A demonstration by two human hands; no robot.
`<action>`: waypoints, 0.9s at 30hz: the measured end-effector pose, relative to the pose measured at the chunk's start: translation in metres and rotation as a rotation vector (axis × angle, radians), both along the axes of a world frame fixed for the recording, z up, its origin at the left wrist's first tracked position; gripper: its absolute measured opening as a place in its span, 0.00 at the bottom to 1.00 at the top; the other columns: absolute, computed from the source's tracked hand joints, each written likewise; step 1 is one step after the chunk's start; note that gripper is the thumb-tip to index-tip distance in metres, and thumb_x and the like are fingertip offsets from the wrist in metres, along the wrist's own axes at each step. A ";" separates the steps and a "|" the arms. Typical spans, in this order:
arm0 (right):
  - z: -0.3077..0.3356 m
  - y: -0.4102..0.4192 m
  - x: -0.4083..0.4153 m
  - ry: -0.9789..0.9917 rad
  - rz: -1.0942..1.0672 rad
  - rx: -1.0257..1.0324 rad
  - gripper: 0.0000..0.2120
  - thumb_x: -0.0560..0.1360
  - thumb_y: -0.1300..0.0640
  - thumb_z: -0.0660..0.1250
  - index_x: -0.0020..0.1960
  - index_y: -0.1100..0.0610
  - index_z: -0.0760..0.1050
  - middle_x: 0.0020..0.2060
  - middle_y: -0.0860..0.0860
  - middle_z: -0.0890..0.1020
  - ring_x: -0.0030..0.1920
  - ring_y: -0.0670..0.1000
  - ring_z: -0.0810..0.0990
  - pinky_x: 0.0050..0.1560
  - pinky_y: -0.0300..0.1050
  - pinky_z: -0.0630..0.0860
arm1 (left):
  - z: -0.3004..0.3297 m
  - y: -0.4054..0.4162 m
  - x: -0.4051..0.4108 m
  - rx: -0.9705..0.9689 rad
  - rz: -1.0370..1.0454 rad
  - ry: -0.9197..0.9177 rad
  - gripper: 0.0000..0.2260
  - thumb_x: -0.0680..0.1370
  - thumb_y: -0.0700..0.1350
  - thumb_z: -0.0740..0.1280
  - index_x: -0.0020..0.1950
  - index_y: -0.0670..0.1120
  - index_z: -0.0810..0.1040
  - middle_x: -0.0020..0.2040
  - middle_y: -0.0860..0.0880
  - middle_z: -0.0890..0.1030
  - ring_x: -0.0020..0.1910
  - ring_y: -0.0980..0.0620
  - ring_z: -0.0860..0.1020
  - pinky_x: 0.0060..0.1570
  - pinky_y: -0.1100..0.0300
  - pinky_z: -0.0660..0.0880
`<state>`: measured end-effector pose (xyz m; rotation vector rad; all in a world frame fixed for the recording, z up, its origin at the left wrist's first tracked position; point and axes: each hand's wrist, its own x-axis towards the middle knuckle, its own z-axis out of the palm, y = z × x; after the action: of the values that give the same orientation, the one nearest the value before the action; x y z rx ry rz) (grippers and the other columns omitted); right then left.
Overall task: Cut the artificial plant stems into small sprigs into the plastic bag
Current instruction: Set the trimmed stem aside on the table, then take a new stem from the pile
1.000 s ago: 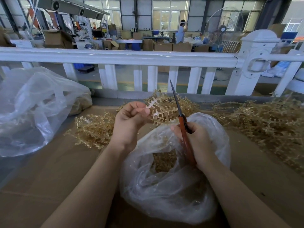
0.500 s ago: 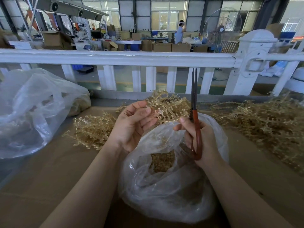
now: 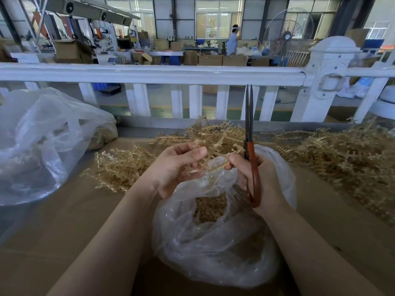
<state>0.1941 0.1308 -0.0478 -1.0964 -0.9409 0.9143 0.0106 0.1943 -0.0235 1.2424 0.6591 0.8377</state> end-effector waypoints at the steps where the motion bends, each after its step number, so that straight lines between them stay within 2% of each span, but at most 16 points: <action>1: 0.000 0.000 0.000 -0.002 0.016 0.001 0.05 0.77 0.61 0.70 0.42 0.59 0.79 0.28 0.49 0.80 0.22 0.42 0.71 0.23 0.32 0.67 | 0.000 -0.002 0.001 0.008 -0.006 0.035 0.09 0.64 0.48 0.77 0.41 0.49 0.84 0.33 0.52 0.77 0.32 0.55 0.76 0.43 0.58 0.79; 3: 0.000 -0.001 0.000 -0.008 0.051 0.005 0.07 0.77 0.61 0.71 0.41 0.57 0.79 0.23 0.46 0.75 0.21 0.45 0.66 0.22 0.35 0.63 | 0.000 -0.005 0.004 0.025 -0.027 0.097 0.10 0.60 0.49 0.79 0.39 0.50 0.86 0.34 0.52 0.79 0.32 0.56 0.76 0.39 0.62 0.77; 6: 0.001 -0.001 0.000 -0.002 0.074 0.006 0.09 0.76 0.60 0.72 0.38 0.53 0.79 0.23 0.46 0.74 0.22 0.48 0.64 0.22 0.39 0.60 | -0.002 -0.007 0.006 0.048 -0.066 0.126 0.09 0.62 0.44 0.78 0.39 0.46 0.84 0.37 0.50 0.82 0.33 0.55 0.77 0.34 0.64 0.75; 9: 0.002 -0.001 -0.001 -0.012 0.081 -0.004 0.04 0.76 0.59 0.72 0.44 0.57 0.77 0.23 0.46 0.76 0.21 0.45 0.65 0.21 0.35 0.61 | -0.003 -0.008 0.006 0.071 -0.086 0.143 0.09 0.63 0.42 0.78 0.41 0.44 0.83 0.37 0.49 0.83 0.34 0.55 0.79 0.35 0.64 0.76; 13: 0.000 0.000 -0.001 -0.002 0.110 0.003 0.15 0.67 0.53 0.74 0.49 0.60 0.78 0.24 0.46 0.75 0.22 0.45 0.66 0.22 0.35 0.63 | -0.003 -0.011 0.006 0.075 -0.141 0.139 0.09 0.65 0.43 0.77 0.44 0.45 0.85 0.39 0.47 0.83 0.36 0.53 0.80 0.37 0.62 0.75; 16: -0.003 0.000 0.000 -0.016 0.109 0.010 0.16 0.64 0.51 0.75 0.49 0.57 0.80 0.25 0.47 0.75 0.23 0.46 0.67 0.23 0.36 0.64 | -0.002 -0.012 0.005 0.107 -0.177 0.194 0.08 0.66 0.43 0.78 0.44 0.46 0.86 0.38 0.47 0.83 0.34 0.54 0.78 0.37 0.62 0.72; 19: -0.005 0.001 0.001 0.005 0.130 0.049 0.17 0.66 0.52 0.74 0.50 0.60 0.81 0.29 0.49 0.78 0.24 0.46 0.68 0.23 0.35 0.64 | -0.002 -0.013 0.007 0.123 -0.112 0.237 0.11 0.63 0.44 0.79 0.43 0.44 0.86 0.39 0.44 0.83 0.34 0.52 0.77 0.38 0.59 0.71; 23: -0.007 0.003 0.003 0.047 0.153 0.089 0.14 0.70 0.53 0.72 0.51 0.61 0.80 0.35 0.53 0.82 0.23 0.46 0.65 0.21 0.36 0.61 | -0.002 -0.012 0.007 0.100 -0.029 0.137 0.08 0.63 0.44 0.79 0.39 0.45 0.86 0.37 0.46 0.83 0.34 0.52 0.78 0.41 0.58 0.73; 27: -0.009 0.003 0.005 0.067 0.167 0.089 0.16 0.70 0.53 0.72 0.52 0.63 0.79 0.36 0.55 0.81 0.23 0.47 0.64 0.22 0.38 0.60 | -0.001 -0.010 0.006 0.098 0.069 0.081 0.07 0.63 0.45 0.78 0.38 0.46 0.86 0.35 0.48 0.82 0.33 0.53 0.79 0.38 0.62 0.73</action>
<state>0.1990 0.1342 -0.0563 -0.9164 -1.0186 1.0294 0.0169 0.1840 -0.0247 1.3544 0.7368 0.8885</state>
